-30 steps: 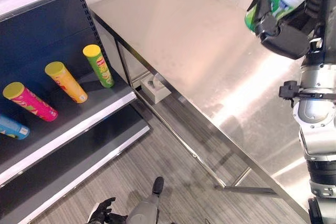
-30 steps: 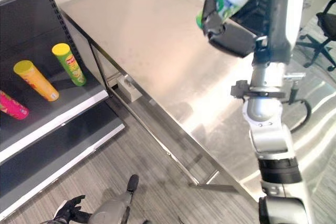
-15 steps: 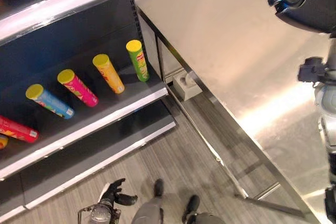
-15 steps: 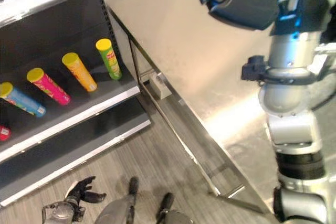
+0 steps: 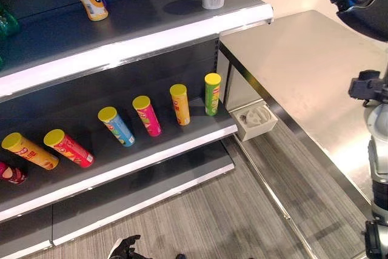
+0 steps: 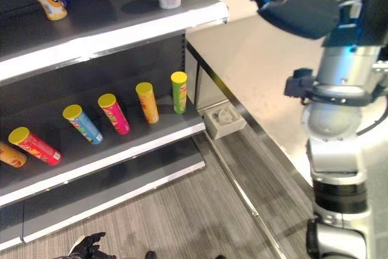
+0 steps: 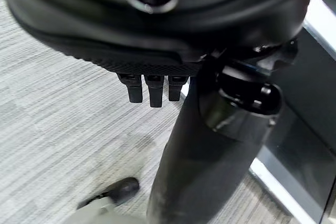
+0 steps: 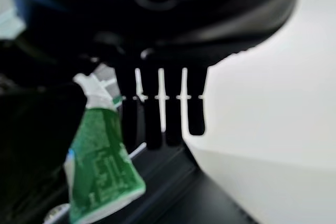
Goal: Put the goods on the table back onto the shelves and tidy them up.
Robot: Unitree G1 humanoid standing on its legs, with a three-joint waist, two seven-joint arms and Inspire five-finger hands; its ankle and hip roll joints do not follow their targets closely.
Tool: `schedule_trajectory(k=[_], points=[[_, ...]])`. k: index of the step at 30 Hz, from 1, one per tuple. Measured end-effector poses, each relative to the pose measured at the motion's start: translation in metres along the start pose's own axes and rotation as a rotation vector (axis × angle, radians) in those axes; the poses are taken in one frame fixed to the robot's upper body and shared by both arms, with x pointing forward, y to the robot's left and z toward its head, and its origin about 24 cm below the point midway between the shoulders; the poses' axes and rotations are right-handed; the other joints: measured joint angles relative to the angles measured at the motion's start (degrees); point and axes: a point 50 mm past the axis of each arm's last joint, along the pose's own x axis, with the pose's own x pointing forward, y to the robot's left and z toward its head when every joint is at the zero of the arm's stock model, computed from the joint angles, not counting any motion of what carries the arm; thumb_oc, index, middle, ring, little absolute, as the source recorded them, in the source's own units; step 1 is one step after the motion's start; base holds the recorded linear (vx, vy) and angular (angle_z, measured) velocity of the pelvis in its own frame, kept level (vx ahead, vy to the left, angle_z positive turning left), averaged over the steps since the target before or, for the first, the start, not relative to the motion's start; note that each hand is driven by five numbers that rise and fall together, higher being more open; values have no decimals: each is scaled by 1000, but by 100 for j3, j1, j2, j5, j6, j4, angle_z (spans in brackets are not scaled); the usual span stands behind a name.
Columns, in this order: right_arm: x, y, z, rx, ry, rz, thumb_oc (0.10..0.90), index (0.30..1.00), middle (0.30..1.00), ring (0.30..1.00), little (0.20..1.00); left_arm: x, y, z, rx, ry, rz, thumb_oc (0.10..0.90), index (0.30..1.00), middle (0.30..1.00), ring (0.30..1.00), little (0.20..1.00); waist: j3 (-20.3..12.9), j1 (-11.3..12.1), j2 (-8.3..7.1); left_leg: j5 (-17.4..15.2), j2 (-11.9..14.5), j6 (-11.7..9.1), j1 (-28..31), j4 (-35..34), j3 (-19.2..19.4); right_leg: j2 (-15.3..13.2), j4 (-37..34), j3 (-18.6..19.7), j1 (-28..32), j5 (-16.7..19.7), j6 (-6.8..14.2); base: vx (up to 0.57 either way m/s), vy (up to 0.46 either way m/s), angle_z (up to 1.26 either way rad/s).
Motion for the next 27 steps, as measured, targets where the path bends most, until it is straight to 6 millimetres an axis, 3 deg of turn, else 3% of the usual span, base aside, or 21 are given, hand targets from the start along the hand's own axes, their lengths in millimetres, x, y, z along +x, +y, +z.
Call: schedule_trajectory(k=[1, 4, 7, 9, 10, 11, 12, 13, 15, 19, 27], points=[[-1, 0, -1, 30, 13, 10, 400, 300, 300, 300, 300, -1, -11, -3, 11, 6, -30, 800, 900, 900, 900, 900, -117, 45, 269, 315, 90, 70, 349, -760, 11, 108, 150, 0, -11, -93, 199, -59, 176, 5], [-10, 22, -7, 191, 86, 74, 400, 300, 300, 300, 300, -3, -4, -10, 19, 25, -13, 800, 900, 900, 900, 900, -117, 43, 10, 330, -101, 77, 363, -750, 46, -88, 104, -1, 1, 3, 365, -45, 69, -7], [-19, 42, -12, 254, 138, 193, 400, 300, 300, 300, 300, -2, 11, -9, 35, 24, 19, 800, 900, 900, 900, 900, -93, 6, -232, 374, -93, 136, 330, -749, -60, -79, 245, 86, -41, 4, 406, -59, -5, 10], [-24, 51, -16, 274, 167, 262, 400, 300, 300, 300, 300, 0, 13, -3, 35, 9, 25, 800, 900, 900, 900, 900, -62, -48, -192, 421, 41, 192, 302, -755, -260, 13, 832, 838, -351, -155, 535, 10, -36, 44], [-28, 58, -16, 302, 185, 313, 400, 300, 300, 300, 300, 0, 15, -1, 32, 3, 32, 800, 900, 900, 900, 900, -27, -116, -141, 446, 187, 213, 223, -756, -475, 454, 666, 1924, -442, -575, 736, 39, -74, 65], [-29, 61, -16, 313, 187, 334, 400, 300, 300, 300, 300, 1, 18, 2, 31, -5, 39, 800, 900, 900, 900, 900, -27, -101, -189, 477, 210, 196, 171, -756, -563, 648, 433, 2257, -470, -585, 734, 57, -109, 86], [-27, 64, -14, 331, 182, 358, 400, 300, 300, 300, 300, 1, 24, 4, 23, -11, 58, 800, 900, 900, 900, 900, -37, -104, -387, 535, 136, 114, 125, -759, -714, 773, -118, 2368, -332, -440, 604, 68, -123, 81], [-26, 65, -13, 331, 177, 369, 400, 300, 300, 300, 300, 2, 22, 5, 9, -6, 56, 800, 900, 900, 900, 900, -35, -105, -402, 559, 144, 85, 131, -765, -881, 805, -380, 2258, -127, -294, 375, 72, -130, 78], [-20, 68, -9, 353, 155, 381, 400, 300, 300, 300, 300, 0, 12, -3, -11, 9, 36, 800, 900, 900, 900, 900, -51, 51, -306, 581, 243, -14, 127, -766, -896, 953, -833, 2049, 108, -130, 348, 65, -109, 34], [-8, 70, -6, 362, 131, 378, 400, 300, 300, 300, 300, -9, 0, -32, -83, 105, 25, 800, 900, 900, 900, 900, -74, 196, -218, 643, 394, -190, -6, -763, -1130, 1141, -844, 1803, 127, -138, 220, 59, -113, 26], [19, 80, -35, 237, 212, 388, 400, 300, 300, 300, 300, -8, -1, -30, -102, 113, 27, 800, 900, 900, 900, 900, -103, 534, -207, 721, 363, -304, -152, -761, -1677, 1169, -807, 1202, 324, -255, 183, 35, -97, 38]])
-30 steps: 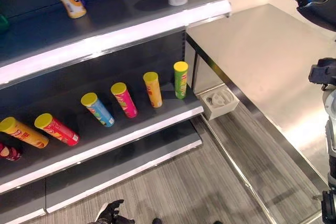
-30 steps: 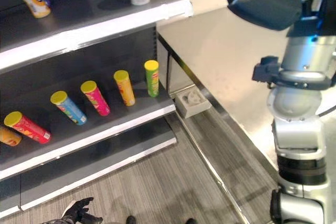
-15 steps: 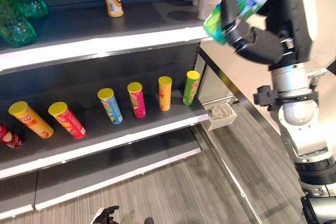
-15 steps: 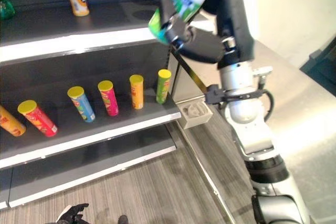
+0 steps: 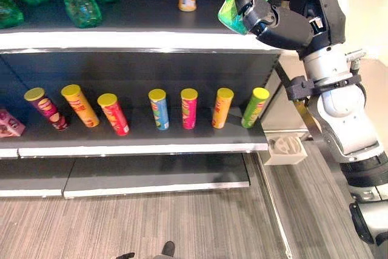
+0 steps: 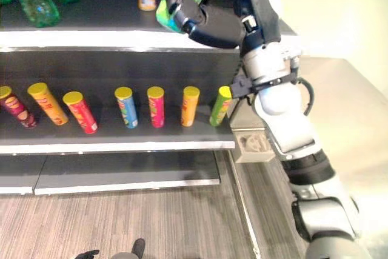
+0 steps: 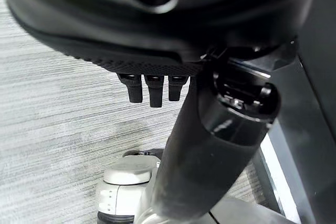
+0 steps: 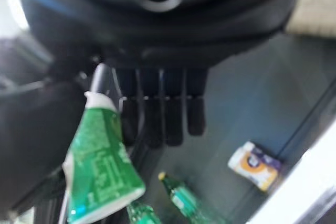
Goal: Put the goods on the table back onto the shelves and tidy them up.
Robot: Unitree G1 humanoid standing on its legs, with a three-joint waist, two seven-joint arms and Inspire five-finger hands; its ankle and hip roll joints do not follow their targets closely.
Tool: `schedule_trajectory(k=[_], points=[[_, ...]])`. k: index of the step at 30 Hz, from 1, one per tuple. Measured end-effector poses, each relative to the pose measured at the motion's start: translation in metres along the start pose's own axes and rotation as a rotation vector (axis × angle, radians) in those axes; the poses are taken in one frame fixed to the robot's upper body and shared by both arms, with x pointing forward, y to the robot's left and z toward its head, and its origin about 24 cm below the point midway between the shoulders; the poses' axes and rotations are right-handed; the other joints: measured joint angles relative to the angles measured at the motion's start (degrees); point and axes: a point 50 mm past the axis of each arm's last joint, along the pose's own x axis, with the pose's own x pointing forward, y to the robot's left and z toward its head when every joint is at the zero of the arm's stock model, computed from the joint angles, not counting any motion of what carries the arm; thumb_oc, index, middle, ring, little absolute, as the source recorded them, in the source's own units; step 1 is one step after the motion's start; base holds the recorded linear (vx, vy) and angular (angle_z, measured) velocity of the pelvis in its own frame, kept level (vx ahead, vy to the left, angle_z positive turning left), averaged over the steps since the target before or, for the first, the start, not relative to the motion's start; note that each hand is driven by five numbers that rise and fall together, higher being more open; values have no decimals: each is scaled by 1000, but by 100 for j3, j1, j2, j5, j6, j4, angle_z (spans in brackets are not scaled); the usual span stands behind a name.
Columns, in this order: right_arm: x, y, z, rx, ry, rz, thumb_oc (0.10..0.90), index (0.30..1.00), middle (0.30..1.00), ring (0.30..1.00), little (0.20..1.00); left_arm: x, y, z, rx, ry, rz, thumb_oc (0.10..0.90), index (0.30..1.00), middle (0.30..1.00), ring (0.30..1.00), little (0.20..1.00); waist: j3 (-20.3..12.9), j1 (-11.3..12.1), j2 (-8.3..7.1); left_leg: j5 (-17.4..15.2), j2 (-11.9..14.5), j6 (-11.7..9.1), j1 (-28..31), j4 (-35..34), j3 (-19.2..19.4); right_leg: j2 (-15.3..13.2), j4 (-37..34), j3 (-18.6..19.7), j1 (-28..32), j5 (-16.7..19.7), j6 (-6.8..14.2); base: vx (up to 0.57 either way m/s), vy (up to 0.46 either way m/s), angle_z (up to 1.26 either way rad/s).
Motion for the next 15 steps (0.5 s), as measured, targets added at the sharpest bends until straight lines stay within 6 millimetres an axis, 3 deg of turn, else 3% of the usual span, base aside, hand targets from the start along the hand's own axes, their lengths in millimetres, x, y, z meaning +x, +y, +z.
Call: schedule_trajectory(k=[2, 5, 8, 15], points=[[2, -3, -7, -37, 40, -10, 400, 300, 300, 300, 300, 1, 1, 5, -19, -14, 4, 800, 900, 900, 900, 900, -24, 36, -29, 19, -13, -22, -88, 0, -186, 6, 1, -156, 12, -30, -22, 39, -61, 42], [3, 2, -16, -62, 80, 14, 400, 300, 300, 300, 300, 1, 1, 4, -26, -8, 2, 800, 900, 900, 900, 900, -25, 214, -31, 53, -70, -31, -113, 0, -354, -17, 1, -358, 100, -66, 8, 40, -66, 36], [5, -5, -31, -88, 147, -17, 400, 300, 300, 300, 300, 2, 2, 7, -24, -20, 5, 800, 900, 900, 900, 900, -27, 452, -34, 77, -112, -62, -159, 0, -551, -29, 1, -592, 192, -120, 22, 36, -58, 36], [6, -22, -66, -251, 322, -94, 400, 300, 300, 300, 300, 1, 2, 3, -13, -5, 1, 800, 900, 900, 900, 900, -28, 633, -43, 136, -212, -50, -328, 2, -855, -65, 1, -913, 197, -162, 44, 30, -44, 25]])
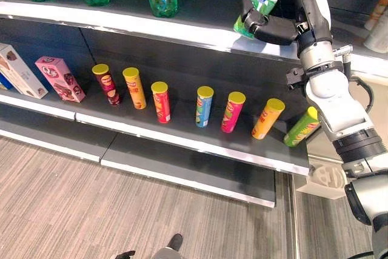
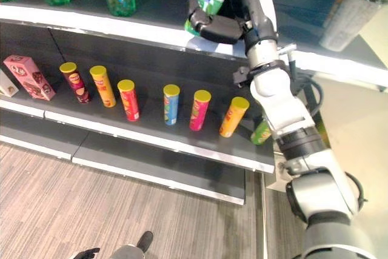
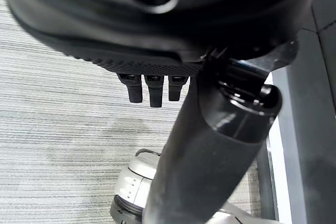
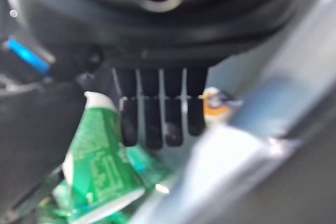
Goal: Put the goods on the table back onto the shelves and tidy them up.
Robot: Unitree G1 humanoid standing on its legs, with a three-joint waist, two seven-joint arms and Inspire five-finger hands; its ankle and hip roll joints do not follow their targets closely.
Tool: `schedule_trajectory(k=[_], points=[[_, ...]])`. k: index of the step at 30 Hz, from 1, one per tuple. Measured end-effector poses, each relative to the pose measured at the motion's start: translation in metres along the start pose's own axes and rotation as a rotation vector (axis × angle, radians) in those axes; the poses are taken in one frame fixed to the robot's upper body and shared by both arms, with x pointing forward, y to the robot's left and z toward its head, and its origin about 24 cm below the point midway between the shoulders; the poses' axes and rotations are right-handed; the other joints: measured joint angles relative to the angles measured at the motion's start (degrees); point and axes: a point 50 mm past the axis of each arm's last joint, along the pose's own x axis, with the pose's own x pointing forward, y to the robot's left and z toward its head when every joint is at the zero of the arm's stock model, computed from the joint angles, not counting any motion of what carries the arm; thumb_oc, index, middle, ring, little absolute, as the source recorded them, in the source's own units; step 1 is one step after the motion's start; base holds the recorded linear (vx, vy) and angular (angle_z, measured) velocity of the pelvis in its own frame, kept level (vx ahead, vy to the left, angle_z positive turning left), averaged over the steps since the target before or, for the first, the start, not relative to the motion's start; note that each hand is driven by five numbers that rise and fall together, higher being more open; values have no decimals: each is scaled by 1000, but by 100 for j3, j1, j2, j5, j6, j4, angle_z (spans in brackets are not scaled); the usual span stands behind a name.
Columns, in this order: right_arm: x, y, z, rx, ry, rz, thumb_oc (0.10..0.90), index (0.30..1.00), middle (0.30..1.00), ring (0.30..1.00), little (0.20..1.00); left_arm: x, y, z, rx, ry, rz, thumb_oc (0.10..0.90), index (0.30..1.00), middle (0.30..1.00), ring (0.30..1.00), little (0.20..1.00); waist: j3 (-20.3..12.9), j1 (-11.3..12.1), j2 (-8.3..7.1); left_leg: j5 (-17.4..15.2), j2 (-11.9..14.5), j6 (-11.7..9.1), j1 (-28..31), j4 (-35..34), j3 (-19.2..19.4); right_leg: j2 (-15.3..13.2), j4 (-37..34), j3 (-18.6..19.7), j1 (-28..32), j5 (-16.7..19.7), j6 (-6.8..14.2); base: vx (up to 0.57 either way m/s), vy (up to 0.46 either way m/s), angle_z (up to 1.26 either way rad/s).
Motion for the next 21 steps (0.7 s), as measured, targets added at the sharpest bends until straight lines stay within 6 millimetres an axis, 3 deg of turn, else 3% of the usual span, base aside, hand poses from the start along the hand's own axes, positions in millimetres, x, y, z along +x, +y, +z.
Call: schedule_trajectory(k=[6, 21], points=[[8, -13, -5, -118, 25, -105, 400, 300, 300, 300, 300, 1, 5, 2, 22, -4, 8, 800, 900, 900, 900, 900, 19, 68, -32, 39, -46, -12, -133, -1, -156, -11, 0, -195, -38, -15, 17, 8, -12, 15], [14, -23, -8, -321, 37, -189, 400, 300, 300, 300, 300, 3, 8, 15, 49, -47, 22, 800, 900, 900, 900, 900, 92, -14, -162, 40, -44, -11, -159, -1, -156, -11, 0, -188, -72, -15, 17, 0, 0, 1]])
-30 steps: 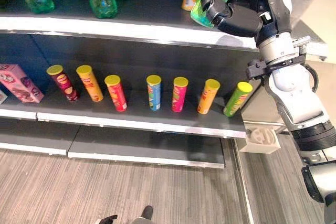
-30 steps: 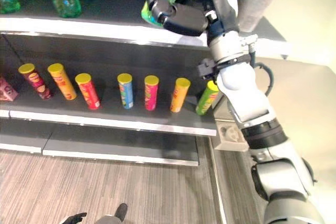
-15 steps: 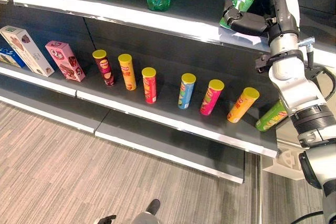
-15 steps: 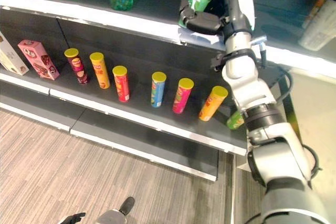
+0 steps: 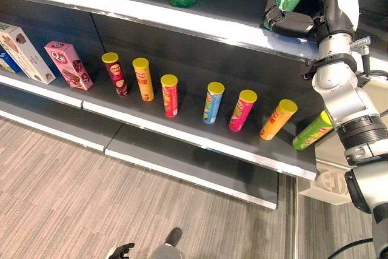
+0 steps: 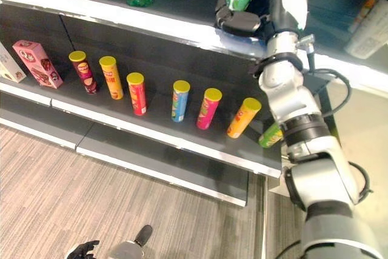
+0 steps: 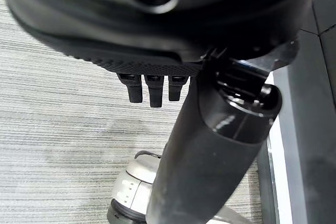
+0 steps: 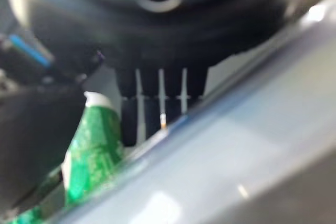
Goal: Put the goods on the table back onto the shelves and tidy them up.
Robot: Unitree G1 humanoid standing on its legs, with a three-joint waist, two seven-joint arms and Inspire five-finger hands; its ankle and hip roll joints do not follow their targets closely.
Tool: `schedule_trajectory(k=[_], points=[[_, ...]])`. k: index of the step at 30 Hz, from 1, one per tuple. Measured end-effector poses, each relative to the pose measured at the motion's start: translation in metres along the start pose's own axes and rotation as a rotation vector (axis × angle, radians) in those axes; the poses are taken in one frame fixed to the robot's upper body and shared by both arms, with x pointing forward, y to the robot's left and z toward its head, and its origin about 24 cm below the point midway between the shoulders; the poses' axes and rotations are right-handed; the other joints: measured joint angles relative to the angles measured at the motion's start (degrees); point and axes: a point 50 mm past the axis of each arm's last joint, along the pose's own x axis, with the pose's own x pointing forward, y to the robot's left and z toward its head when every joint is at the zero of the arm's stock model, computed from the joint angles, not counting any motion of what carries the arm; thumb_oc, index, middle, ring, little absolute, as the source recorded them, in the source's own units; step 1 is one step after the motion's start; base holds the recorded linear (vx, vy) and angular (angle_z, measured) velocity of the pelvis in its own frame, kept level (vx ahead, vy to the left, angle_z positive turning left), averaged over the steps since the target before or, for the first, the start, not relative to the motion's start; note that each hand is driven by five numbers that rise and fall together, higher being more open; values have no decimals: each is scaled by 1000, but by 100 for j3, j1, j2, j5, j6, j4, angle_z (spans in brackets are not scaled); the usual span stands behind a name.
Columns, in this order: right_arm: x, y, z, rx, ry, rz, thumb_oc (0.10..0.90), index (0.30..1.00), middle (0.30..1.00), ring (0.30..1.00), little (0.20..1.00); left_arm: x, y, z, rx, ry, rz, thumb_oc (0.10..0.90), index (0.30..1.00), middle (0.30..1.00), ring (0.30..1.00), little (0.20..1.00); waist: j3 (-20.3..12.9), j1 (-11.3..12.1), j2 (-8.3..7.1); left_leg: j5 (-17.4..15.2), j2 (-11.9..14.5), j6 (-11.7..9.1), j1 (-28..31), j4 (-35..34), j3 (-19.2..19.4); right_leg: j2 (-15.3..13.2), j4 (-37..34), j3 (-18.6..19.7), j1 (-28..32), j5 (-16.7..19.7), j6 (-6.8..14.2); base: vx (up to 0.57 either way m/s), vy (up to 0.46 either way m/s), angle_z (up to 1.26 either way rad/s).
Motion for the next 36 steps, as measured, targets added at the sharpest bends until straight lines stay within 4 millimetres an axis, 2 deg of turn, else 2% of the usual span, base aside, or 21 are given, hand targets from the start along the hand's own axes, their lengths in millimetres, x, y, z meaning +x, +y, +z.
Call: schedule_trajectory(k=[10, 11, 12, 21, 23, 24, 26, 27, 29, 31, 33, 36], points=[[1, 1, -7, -20, 36, -35, 400, 300, 300, 300, 300, 0, 0, 0, 1, -4, 3, 800, 900, 900, 900, 900, 0, 41, 1, 1, -4, -1, 1, 0, 0, -2, 0, -3, 4, 0, 0, 0, 0, 0], [1, 1, -7, -19, 36, -35, 486, 429, 429, 429, 429, 0, 0, 0, 1, -4, 3, 800, 900, 900, 900, 900, -1, 30, 1, 1, -4, -1, 2, 0, 0, -5, 0, -2, 4, 0, 0, 0, 0, 0], [1, 1, -7, -18, 35, -35, 800, 900, 900, 900, 900, 0, 0, 0, 1, -4, 3, 800, 900, 900, 900, 900, -1, 17, 1, 1, -5, -1, 2, 0, 0, -6, 0, -2, 5, 0, 0, 0, 0, 0], [1, 7, -2, 41, 42, -33, 800, 900, 900, 900, 900, 1, 1, 4, 2, -15, 5, 800, 900, 900, 900, 900, -4, -43, 7, 0, -4, 1, 21, 1, 109, -28, 0, 86, -26, 6, -6, -8, 27, -5], [2, 3, 11, 116, 12, -58, 800, 900, 900, 900, 900, 1, 1, 5, 2, -17, 5, 800, 900, 900, 900, 900, -4, -144, 12, -1, 6, 1, 28, 1, 156, -54, 0, 100, -34, 9, -6, 1, 58, -7], [-1, -3, 25, 173, -42, -85, 800, 900, 900, 900, 900, 1, 1, 4, 4, -12, 5, 800, 900, 900, 900, 900, -3, -187, 16, 0, -8, 3, 26, 1, 180, -75, 1, 123, -41, 10, -6, 12, 76, -6], [-3, -10, 33, 204, -84, -110, 800, 900, 900, 900, 900, 1, 1, 4, 4, -10, 6, 800, 900, 900, 900, 900, -3, -230, 15, -3, -11, 6, 39, 1, 226, -91, 1, 168, -48, 12, -4, 9, 37, -10], [-10, -22, 47, 261, -157, -167, 800, 900, 900, 900, 900, 1, 1, 4, 4, -10, 13, 800, 900, 900, 900, 900, -3, -220, 16, -11, -24, 19, 48, 2, 278, -108, 1, 213, -57, 16, 0, 2, 34, -13], [-16, -30, 58, 300, -215, -209, 800, 900, 900, 900, 900, 2, 2, 5, 6, -10, 22, 800, 900, 900, 900, 900, -3, -349, 12, -20, -23, 25, 88, 2, 342, -120, 1, 245, -51, 19, 6, -8, 41, -9], [-57, -45, 68, 488, -299, -316, 800, 900, 900, 900, 900, 2, 0, 6, -16, -8, 36, 800, 900, 900, 900, 900, -10, -358, -13, -30, -25, 41, 103, 1, 481, -143, 2, 319, -69, 23, 3, -14, 34, -21], [-79, -38, 78, 596, -359, -304, 800, 900, 900, 900, 900, 1, -8, 0, -5, 18, 26, 800, 900, 900, 900, 900, -9, -548, 25, -38, -23, 50, 147, 1, 666, -170, 2, 506, -128, 74, 10, -4, 32, -45], [-96, -25, 75, 694, -342, -180, 800, 900, 900, 900, 900, 1, -7, -3, 12, 37, 34, 800, 900, 900, 900, 900, -12, -825, 21, -69, 10, 54, 237, -2, 836, -160, 2, 635, -125, 109, -10, 0, 24, -31]])
